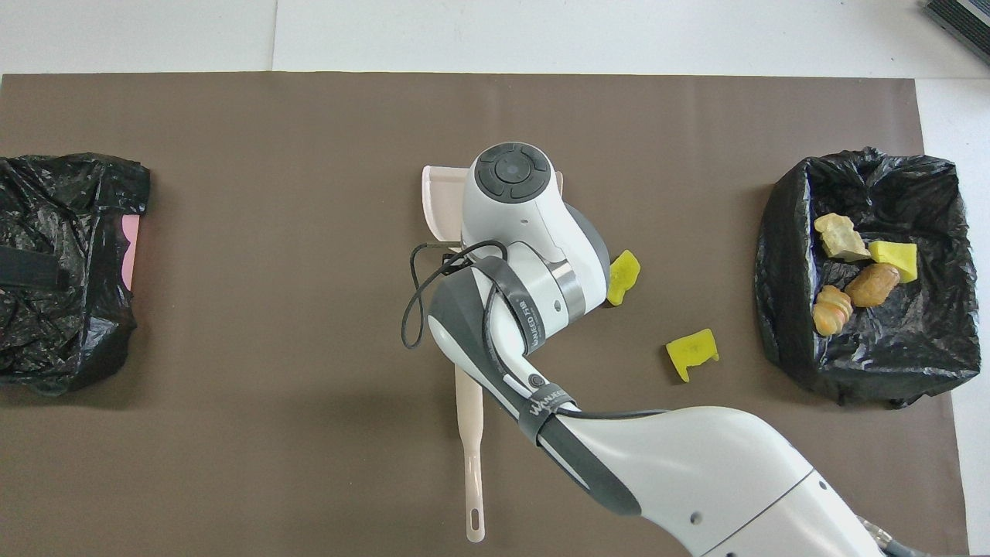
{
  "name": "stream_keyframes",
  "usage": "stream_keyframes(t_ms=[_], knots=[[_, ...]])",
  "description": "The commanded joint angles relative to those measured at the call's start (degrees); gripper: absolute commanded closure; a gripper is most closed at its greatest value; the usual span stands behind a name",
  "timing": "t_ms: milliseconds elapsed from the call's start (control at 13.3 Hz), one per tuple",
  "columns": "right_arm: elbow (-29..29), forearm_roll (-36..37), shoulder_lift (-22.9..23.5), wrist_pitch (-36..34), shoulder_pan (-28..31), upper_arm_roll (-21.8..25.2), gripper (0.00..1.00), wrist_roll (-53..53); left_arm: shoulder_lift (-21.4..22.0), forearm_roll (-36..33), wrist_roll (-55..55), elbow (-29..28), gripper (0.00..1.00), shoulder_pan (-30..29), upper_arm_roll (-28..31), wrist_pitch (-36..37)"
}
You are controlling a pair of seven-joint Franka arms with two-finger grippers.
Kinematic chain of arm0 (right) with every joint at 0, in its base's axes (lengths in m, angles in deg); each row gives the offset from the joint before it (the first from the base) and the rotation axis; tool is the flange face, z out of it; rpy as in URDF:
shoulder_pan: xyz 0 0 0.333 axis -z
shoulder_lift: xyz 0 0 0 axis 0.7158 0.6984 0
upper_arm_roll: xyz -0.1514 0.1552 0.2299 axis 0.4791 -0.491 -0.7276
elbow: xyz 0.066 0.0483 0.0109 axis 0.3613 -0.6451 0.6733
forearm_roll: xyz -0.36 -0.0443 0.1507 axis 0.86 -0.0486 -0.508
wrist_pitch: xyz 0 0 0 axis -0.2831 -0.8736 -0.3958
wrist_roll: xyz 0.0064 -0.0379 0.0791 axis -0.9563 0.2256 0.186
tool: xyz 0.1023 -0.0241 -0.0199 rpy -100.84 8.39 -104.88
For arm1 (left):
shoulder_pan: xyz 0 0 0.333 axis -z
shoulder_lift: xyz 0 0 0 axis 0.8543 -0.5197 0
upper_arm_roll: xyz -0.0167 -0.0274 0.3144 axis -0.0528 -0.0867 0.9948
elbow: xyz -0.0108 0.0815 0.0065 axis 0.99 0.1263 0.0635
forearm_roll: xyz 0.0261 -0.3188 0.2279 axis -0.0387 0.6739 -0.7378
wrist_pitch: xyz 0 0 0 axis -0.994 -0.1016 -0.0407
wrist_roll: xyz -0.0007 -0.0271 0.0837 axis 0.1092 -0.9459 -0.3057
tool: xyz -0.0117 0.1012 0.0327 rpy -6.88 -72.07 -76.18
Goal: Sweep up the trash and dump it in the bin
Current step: 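Carry the dustpan back to the table center with the right gripper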
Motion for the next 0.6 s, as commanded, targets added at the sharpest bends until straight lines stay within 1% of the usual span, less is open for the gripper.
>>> stream_keyframes(t_ms=[0, 151, 376, 452, 527], knots=[[1.09, -1.76, -0.7, -0.27, 0.73, 0.1, 0.0, -1.16, 1.5, 0.43, -0.76, -1.53, 0.0, -0.72, -0.14, 0.31], [-0.57, -1.59, -3.16, -3.17, 0.21, 0.1, 0.0, -0.46, 1.68, 0.52, -0.76, -2.06, 0.0, -0.72, -0.23, 0.22], [-2.51, -1.85, -6.5, -5.72, 0.03, 0.1, 0.0, -0.46, 1.77, 0.6, -0.68, -2.94, 0.0, -0.46, -0.23, -0.04], [-4.95, -3.33, -9.3, -5.82, -0.23, 0.1, 0.0, -0.72, 1.77, 0.6, -0.68, -3.11, 0.0, -0.54, -0.23, -0.13], [-7.76, -6.48, -11.85, -5.9, -0.23, 0.1, 0.0, -0.89, 1.77, 0.6, -0.59, -3.12, 0.0, -0.54, -0.23, -0.57]])
